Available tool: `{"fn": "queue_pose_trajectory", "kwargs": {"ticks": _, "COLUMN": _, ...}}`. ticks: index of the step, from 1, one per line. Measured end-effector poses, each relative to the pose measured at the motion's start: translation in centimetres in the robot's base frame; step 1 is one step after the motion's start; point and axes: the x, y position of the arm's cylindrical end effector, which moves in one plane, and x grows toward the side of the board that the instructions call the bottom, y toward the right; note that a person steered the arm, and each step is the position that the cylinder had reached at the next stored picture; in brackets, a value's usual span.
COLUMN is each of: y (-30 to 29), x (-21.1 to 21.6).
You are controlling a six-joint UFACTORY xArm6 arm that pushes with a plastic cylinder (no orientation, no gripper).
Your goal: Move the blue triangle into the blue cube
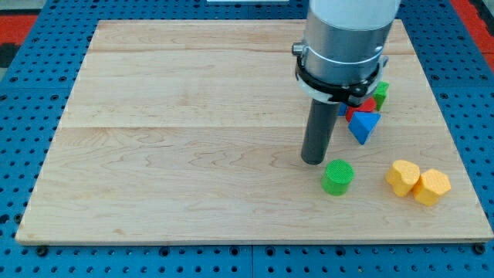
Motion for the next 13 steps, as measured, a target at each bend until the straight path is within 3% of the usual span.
{"fn": "queue_pose_trajectory", "kwargs": {"ticks": 2, "y": -0.5, "x": 2.1}}
{"fn": "queue_pose_trajectory", "kwargs": {"ticks": 8, "y": 9.8, "x": 3.9}}
{"fn": "queue_pose_trajectory", "kwargs": {"ticks": 9, "y": 7.9, "x": 4.1}}
{"fn": "queue_pose_trajectory", "kwargs": {"ticks": 11, "y": -2.0, "x": 4.1}}
{"fn": "queue_pose_trajectory", "kwargs": {"ticks": 13, "y": -4.7, "x": 3.7}}
